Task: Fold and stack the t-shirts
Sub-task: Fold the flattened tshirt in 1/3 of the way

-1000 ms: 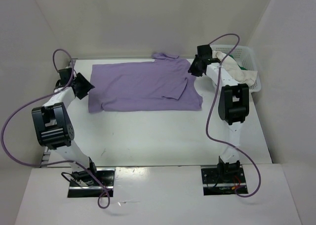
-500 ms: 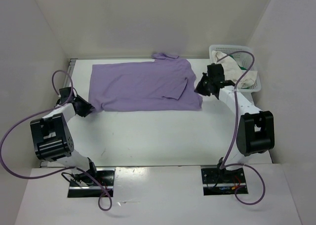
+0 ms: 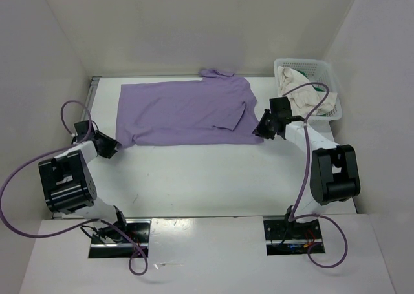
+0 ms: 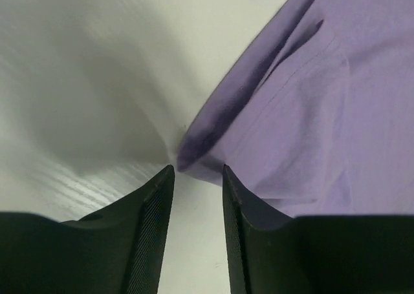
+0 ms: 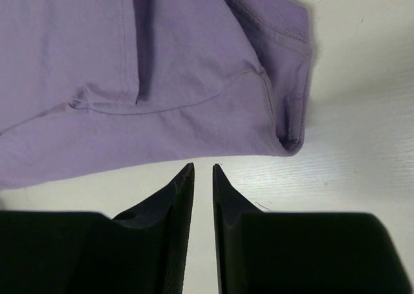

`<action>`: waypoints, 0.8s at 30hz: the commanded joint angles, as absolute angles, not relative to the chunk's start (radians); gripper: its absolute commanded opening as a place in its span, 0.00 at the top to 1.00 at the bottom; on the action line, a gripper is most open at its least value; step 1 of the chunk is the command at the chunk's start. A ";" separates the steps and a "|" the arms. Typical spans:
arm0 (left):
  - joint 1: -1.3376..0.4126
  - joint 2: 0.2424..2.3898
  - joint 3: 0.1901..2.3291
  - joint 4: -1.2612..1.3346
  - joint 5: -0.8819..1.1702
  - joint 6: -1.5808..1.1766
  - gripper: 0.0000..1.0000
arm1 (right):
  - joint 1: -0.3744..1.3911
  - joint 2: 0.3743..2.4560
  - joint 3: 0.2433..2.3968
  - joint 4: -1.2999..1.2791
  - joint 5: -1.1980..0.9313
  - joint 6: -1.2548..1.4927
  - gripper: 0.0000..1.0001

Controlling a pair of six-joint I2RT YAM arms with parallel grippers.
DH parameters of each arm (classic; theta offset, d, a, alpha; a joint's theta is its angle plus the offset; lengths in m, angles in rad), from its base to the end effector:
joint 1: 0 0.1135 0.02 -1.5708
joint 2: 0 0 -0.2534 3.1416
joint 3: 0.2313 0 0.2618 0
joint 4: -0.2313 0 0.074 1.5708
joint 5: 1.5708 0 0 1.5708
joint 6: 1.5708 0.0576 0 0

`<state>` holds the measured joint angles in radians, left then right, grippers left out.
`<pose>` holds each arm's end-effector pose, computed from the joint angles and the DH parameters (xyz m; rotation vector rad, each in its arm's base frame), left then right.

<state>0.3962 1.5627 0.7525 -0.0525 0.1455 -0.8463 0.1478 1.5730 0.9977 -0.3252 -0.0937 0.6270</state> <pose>0.3005 0.1167 0.1242 -1.3760 2.0361 -0.3772 0.3440 0.0567 0.1757 0.5580 2.4575 0.4409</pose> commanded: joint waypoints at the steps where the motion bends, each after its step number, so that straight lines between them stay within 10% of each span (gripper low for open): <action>1: 0.403 1.493 0.729 -0.037 0.118 -0.867 0.56 | 0.141 1.539 0.986 -0.244 -0.084 0.652 0.77; 11: 0.403 1.575 0.704 0.044 0.169 -0.894 0.56 | 0.141 1.557 0.959 -0.215 -0.060 0.682 0.69; 24: 0.403 1.618 0.772 0.034 0.169 -0.819 1.00 | 0.112 1.589 0.858 -0.158 0.072 0.793 0.54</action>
<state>0.4007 1.6058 0.7338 0.0246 0.1688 -0.8619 0.1188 1.5753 0.8738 -0.2218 0.0174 0.7723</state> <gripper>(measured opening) 0.009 0.461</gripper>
